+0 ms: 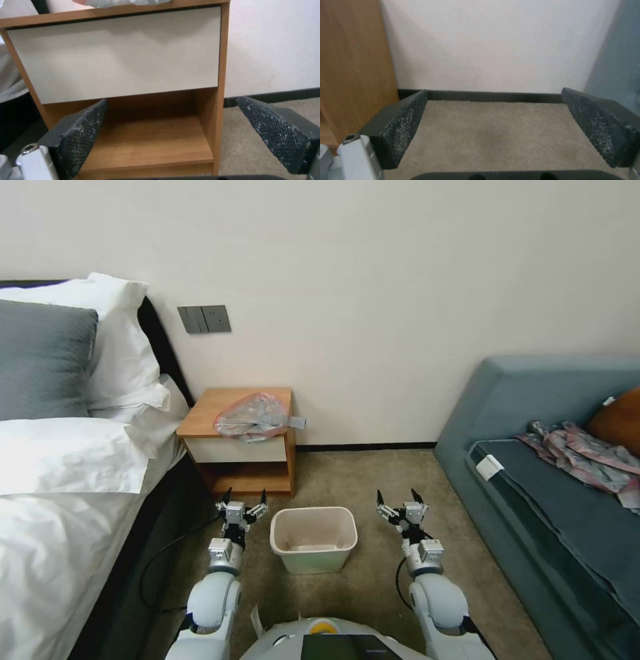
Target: Pick up the garbage bag from the table and place it over the trash can.
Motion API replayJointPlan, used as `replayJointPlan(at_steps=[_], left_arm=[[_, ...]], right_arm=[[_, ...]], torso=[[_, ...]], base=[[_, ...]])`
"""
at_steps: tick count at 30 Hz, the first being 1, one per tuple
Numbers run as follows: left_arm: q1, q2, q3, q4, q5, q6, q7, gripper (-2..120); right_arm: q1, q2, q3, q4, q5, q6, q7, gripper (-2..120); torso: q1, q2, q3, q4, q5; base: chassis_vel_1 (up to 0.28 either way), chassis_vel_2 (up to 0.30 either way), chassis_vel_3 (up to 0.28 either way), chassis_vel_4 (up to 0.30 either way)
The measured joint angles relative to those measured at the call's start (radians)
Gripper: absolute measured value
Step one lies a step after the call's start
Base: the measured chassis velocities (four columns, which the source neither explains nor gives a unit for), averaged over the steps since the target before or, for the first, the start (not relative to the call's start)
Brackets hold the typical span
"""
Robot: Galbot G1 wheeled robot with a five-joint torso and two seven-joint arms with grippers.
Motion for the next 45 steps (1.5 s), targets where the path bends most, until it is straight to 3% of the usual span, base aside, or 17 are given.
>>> replayJointPlan(at_steps=[45], left_arm=[[0.0,0.0,0.0,0.0,0.0,0.0,0.0,100]], right_arm=[[0.0,0.0,0.0,0.0,0.0,0.0,0.0,100]], torso=[[0.0,0.0,0.0,0.0,0.0]], base=[[0.0,0.0,0.0,0.0]])
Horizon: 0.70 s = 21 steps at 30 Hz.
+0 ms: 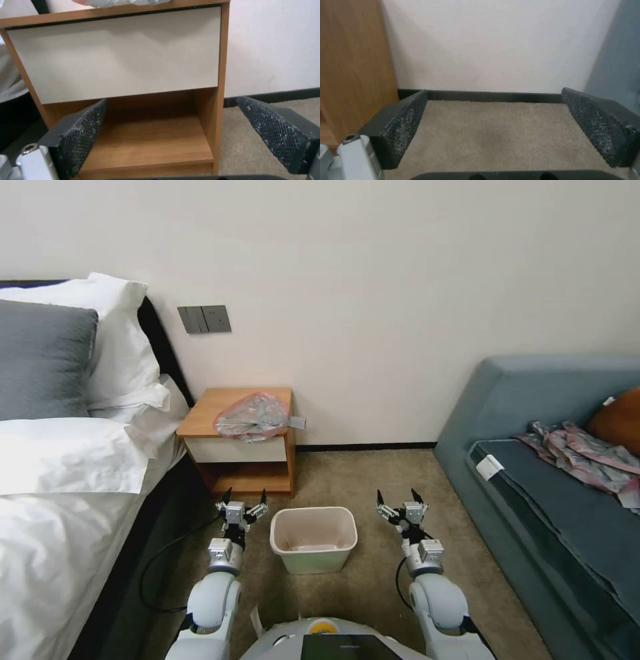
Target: Pick up the garbage bag from the table and place it over the trash can.
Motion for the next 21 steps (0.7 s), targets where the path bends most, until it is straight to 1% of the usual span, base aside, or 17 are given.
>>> replayJointPlan(at_steps=[21], left_arm=[[0.0,0.0,0.0,0.0,0.0,0.0,0.0,100]], right_arm=[[0.0,0.0,0.0,0.0,0.0,0.0,0.0,100]], torso=[[0.0,0.0,0.0,0.0,0.0]], base=[[0.0,0.0,0.0,0.0]])
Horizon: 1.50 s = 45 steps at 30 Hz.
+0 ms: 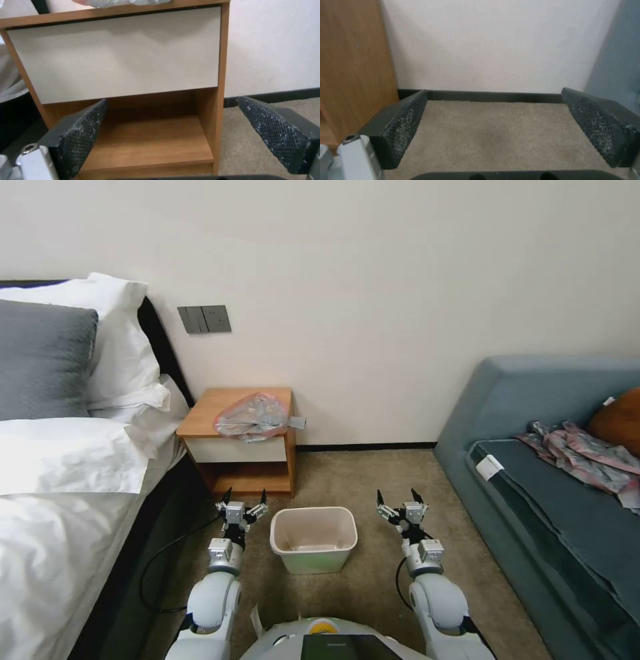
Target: Pick up the garbage bag from the table and place it over the trash can.
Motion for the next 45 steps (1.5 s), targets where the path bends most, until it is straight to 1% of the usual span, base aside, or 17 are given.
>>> replayJointPlan(at_steps=[28,32,34,35,39,40,41,44,45], left_arm=[[0.002,0.0,0.0,-0.001,0.0,0.0,0.0,100],[0.032,-0.009,-0.006,-0.054,0.0,0.018,-0.001,100],[0.065,-0.02,-0.012,-0.109,0.0,0.039,-0.002,100],[0.065,-0.02,-0.012,-0.109,0.0,0.039,-0.002,100],[0.128,-0.041,-0.024,-0.217,-0.001,0.078,-0.006,100],[0.128,-0.041,-0.024,-0.217,-0.001,0.078,-0.006,100],[0.141,-0.045,-0.027,-0.239,-0.001,0.085,-0.007,100],[0.189,-0.06,-0.036,-0.32,-0.002,0.115,-0.009,100],[0.189,-0.06,-0.036,-0.32,-0.002,0.115,-0.009,100]], right_arm=[[-0.001,0.0,0.0,0.002,0.0,-0.001,0.0,100],[-0.018,0.004,-0.001,0.047,0.001,-0.013,0.0,100],[-0.046,0.011,-0.002,0.12,0.003,-0.034,0.001,100],[-0.046,0.011,-0.002,0.12,0.003,-0.034,0.001,100],[-0.097,0.025,-0.006,0.258,0.008,-0.074,0.007,100],[-0.097,0.025,-0.006,0.258,0.008,-0.074,0.007,100],[-0.109,0.028,-0.006,0.291,0.009,-0.084,0.008,100],[-0.148,0.039,-0.009,0.395,0.012,-0.114,0.012,100],[-0.148,0.039,-0.009,0.395,0.012,-0.114,0.012,100]], torso=[[0.0,0.0,0.0,-0.0001,0.0],[0.0,0.0,0.0,0.0,0.0003],[0.0,0.0,0.0,-0.0001,-0.0001],[0.0,0.0,0.0,-0.0001,-0.0001],[0.0,0.0,0.0,0.0,0.0],[0.0,0.0,0.0,0.0,0.0],[0.0,0.0,0.0,0.0,-0.0001],[0.0,0.0,0.0,0.0,0.0],[0.0,0.0,0.0,0.0,0.0]], base=[[0.0,0.0,0.0,0.0],[0.0,0.0,0.0,0.0],[0.0,0.0,0.0,0.0],[0.0,0.0,0.0,0.0],[0.0,0.0,0.0,0.0],[0.0,0.0,0.0,0.0],[0.0,0.0,0.0,0.0],[0.0,0.0,0.0,0.0],[0.0,0.0,0.0,0.0]])
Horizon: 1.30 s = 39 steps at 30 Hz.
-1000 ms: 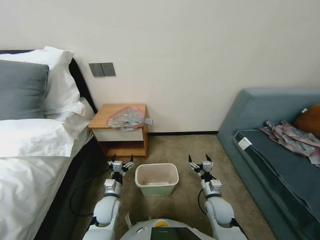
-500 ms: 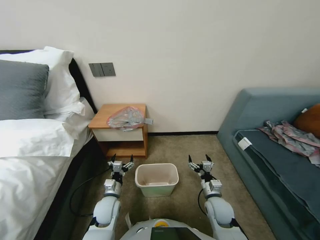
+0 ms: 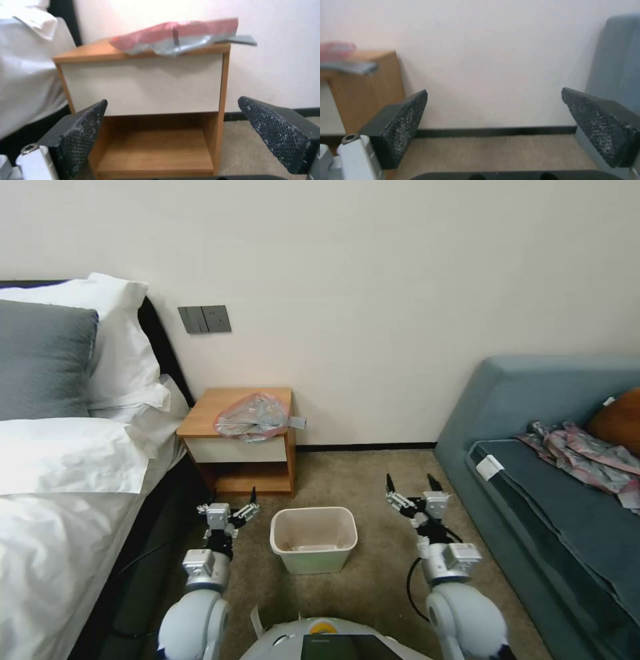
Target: Pick up the garbage bag from the table and place it over the trash can.
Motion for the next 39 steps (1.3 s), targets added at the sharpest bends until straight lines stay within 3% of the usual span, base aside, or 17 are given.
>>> replayJointPlan(at_steps=[3,7,17,22,24,25,28,30,33,39], left_arm=[[0.049,-0.017,-0.01,-0.084,-0.001,0.03,-0.003,100],[0.097,-0.031,-0.018,-0.164,-0.002,0.058,-0.006,100],[0.152,-0.05,-0.03,-0.188,-0.003,0.094,-0.009,100],[0.149,-0.002,-0.048,-0.187,-0.057,0.1,-0.018,100],[0.147,0.013,-0.053,-0.186,-0.075,0.101,-0.021,100],[0.147,0.013,-0.053,-0.186,-0.075,0.101,-0.021,100],[0.145,0.017,-0.054,-0.184,-0.08,0.101,-0.022,100],[0.145,0.017,-0.055,-0.183,-0.08,0.101,-0.022,100],[0.149,0.033,-0.056,-0.183,-0.092,0.101,-0.023,100],[0.154,0.06,-0.059,-0.182,-0.112,0.098,-0.026,100]], right_arm=[[-0.041,0.006,-0.003,0.101,0.022,-0.044,0.006,100],[-0.053,-0.029,-0.003,0.116,0.081,-0.095,0.017,100],[-0.031,-0.07,-0.001,0.113,0.23,-0.138,0.049,100],[0.01,-0.107,-0.002,0.109,0.44,-0.161,0.074,100],[0.038,-0.128,-0.011,0.101,0.584,-0.166,0.091,100],[0.038,-0.128,-0.011,0.101,0.584,-0.166,0.091,100],[0.14,-0.17,-0.031,0.072,0.958,-0.2,0.164,100],[0.163,-0.176,-0.033,0.065,1.026,-0.206,0.182,100],[0.248,-0.2,-0.034,0.02,1.266,-0.215,0.238,100],[0.343,-0.204,-0.04,-0.068,1.484,-0.215,0.264,100]], torso=[[0.0,0.0,0.0,-0.0003,-0.0002],[0.0,0.0,0.0,0.0001,0.0001],[0.0,0.0,0.0,-0.0001,0.0],[0.0,0.0,0.0,-0.0001,-0.0001],[0.0,0.0,0.0,-0.0002,-0.0001],[0.0,0.0,0.0,-0.0002,-0.0001],[0.0,0.0,0.0,0.0,0.0],[0.0,0.0,0.0,0.0002,0.0],[0.0,0.0,0.0,0.0001,0.0],[0.0,0.0,0.0,-0.0003,-0.0003]], base=[[0.0,0.0,0.0,0.0],[0.0,0.0,0.0,0.0],[0.0,0.0,0.0,0.0],[0.0,0.0,0.0,0.0],[0.0,0.0,0.0,0.0],[0.0,0.0,0.0,0.0],[0.0,0.0,0.0,0.0],[0.0,0.0,0.0,0.0],[0.0,0.0,0.0,0.0],[0.0,0.0,0.0,0.0]])
